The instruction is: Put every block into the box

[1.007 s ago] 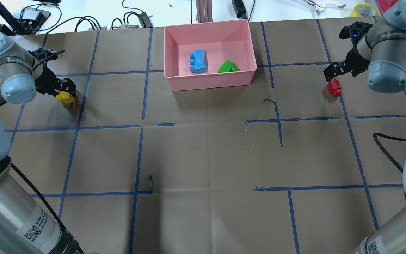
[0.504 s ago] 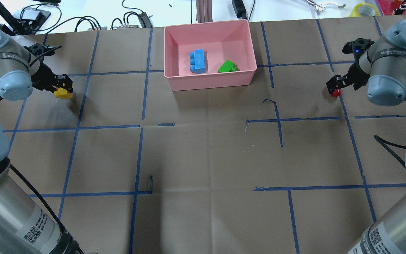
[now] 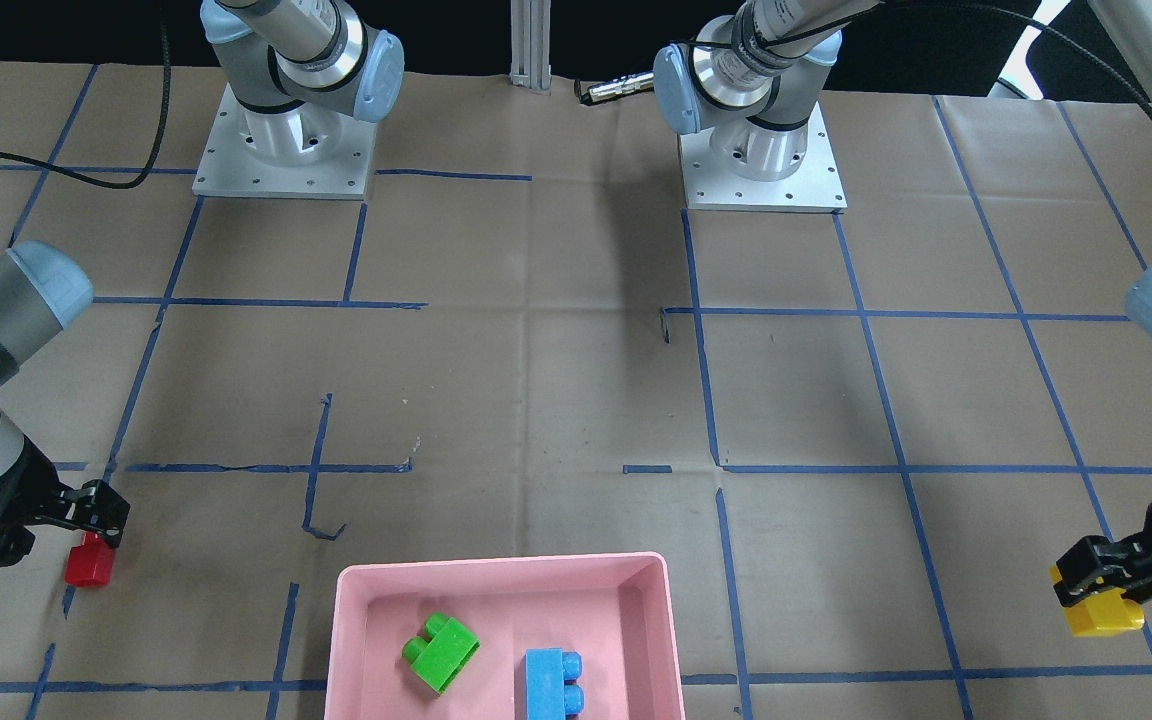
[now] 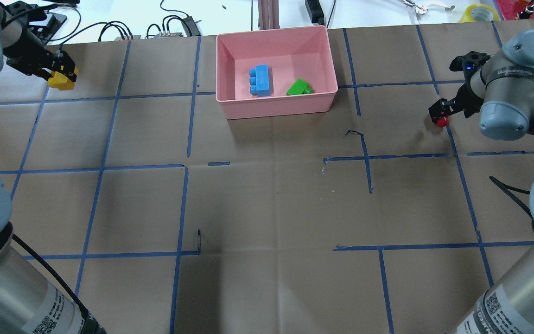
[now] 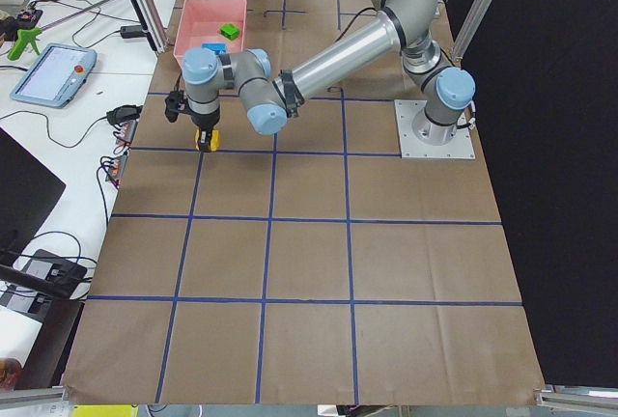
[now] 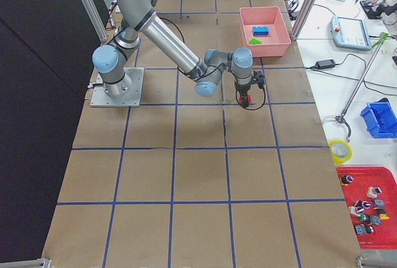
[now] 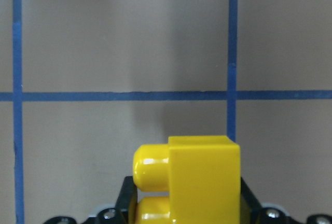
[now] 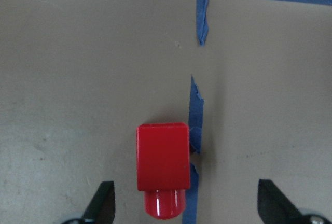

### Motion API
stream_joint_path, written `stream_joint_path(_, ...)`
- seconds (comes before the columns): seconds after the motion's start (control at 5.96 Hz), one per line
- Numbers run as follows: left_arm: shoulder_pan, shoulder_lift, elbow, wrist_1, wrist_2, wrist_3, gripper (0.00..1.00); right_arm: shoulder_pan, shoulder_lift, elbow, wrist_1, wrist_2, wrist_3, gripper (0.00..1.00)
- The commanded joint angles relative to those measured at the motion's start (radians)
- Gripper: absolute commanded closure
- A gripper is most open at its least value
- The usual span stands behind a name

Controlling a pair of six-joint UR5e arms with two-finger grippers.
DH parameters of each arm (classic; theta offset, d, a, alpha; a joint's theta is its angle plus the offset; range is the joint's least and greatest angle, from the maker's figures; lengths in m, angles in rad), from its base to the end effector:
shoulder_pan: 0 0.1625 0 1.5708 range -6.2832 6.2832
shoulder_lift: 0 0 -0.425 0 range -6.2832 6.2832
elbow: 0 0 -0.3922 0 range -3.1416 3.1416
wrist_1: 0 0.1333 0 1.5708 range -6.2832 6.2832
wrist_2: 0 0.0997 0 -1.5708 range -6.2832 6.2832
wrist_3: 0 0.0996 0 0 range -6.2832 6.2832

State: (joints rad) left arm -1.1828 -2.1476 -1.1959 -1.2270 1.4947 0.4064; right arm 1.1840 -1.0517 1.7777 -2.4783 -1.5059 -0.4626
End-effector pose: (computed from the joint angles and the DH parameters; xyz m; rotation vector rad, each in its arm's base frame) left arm 0.1453 -0.7279 0.3559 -0.0371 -3.1162 0.2501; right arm -0.1045 -0.6271 0.1914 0.1271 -3.1088 0.2996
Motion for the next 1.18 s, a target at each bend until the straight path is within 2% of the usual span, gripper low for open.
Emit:
stream_joint_path(0.0,-0.143,-0.043,0.206,-0.137,0.007,-0.149,0.69,0.006,0.016,-0.014,-0.007,0.003,0.004,0.04)
stream_joint_path(0.34,-0.379,-0.061,0.222,-0.123,0.007,-0.494,0.69,0.012,0.036,-0.020,-0.019,0.077,0.001,0.04)
stream_joint_path(0.5,-0.485,-0.089,0.228,-0.097,0.007,-0.635,0.69,0.016,0.039,-0.027,-0.017,0.078,-0.002,0.04)
stream_joint_path(0.67,-0.562,-0.142,0.233,-0.045,0.010,-0.731,0.69,0.016,0.041,-0.027,-0.017,0.072,-0.005,0.09)
stream_joint_path(0.84,-0.592,-0.203,0.228,0.019,0.018,-0.765,0.69,0.016,0.039,-0.027,-0.010,0.056,-0.013,0.36)
stream_joint_path(1.01,-0.600,-0.262,0.228,0.085,0.085,-0.767,0.69,0.014,0.039,-0.026,-0.004,0.055,-0.011,0.71)
